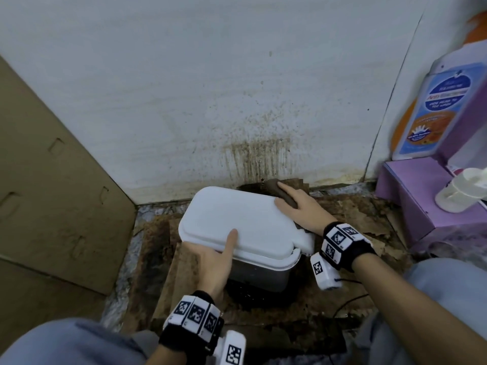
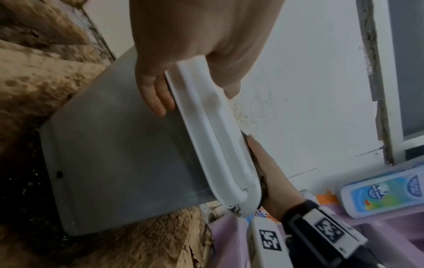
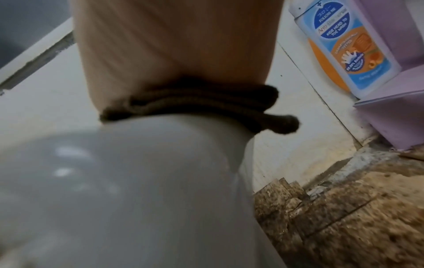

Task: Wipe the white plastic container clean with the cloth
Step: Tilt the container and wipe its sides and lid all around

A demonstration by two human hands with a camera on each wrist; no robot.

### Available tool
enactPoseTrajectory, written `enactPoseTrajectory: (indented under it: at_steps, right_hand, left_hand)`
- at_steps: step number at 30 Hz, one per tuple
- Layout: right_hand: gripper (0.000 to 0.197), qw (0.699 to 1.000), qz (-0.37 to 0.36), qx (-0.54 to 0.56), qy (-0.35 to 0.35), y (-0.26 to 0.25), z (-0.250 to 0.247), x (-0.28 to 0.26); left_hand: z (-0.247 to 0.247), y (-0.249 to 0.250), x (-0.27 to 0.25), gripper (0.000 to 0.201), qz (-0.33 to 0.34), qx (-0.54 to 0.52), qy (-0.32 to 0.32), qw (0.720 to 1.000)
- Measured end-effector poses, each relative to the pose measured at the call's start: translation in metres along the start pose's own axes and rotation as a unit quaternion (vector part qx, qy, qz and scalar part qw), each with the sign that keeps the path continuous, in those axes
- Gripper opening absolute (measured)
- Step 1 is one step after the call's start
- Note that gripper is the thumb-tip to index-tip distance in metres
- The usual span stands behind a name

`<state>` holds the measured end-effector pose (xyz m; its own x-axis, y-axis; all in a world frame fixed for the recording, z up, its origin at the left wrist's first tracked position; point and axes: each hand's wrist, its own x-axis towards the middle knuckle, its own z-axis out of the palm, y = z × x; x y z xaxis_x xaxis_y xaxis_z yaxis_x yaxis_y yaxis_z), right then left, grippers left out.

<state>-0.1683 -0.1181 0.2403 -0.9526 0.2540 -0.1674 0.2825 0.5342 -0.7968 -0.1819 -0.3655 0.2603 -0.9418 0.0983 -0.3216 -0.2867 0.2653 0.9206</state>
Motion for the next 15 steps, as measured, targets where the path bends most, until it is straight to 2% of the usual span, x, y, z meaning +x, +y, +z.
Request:
enactPoseTrajectory:
  at_steps: [2,5,7,10,15]
  right_hand:
    - [0.067,0.999,-0.003,-0.019,-0.028,-0.002,-0.001,0.004]
    - [0.066,0.999,0.007,-0.018,-0.045,-0.005,-0.003,0.007]
    - [0.064,0.999,0.003,-0.02,-0.048,-0.006,-0.005,0.008]
    - [0.061,0.998,-0.012,-0.026,-0.055,-0.007,-0.006,0.006]
    - [0.062,0.997,-0.03,-0.026,-0.063,-0.01,-0.006,0.001]
  left_hand:
    - [0.002,0.001,-0.003,0.089,0.012,-0.017,-0.007,1.0]
    - [0.004,-0.007,0.003,0.118,0.015,-0.045,0.004,0.999]
    - [0.003,-0.015,0.009,0.131,-0.007,-0.098,-0.023,0.995]
    - [0.005,-0.022,0.011,0.133,-0.026,-0.123,-0.04,0.991]
    - [0.006,-0.025,0.008,0.13,0.007,-0.131,-0.032,0.991]
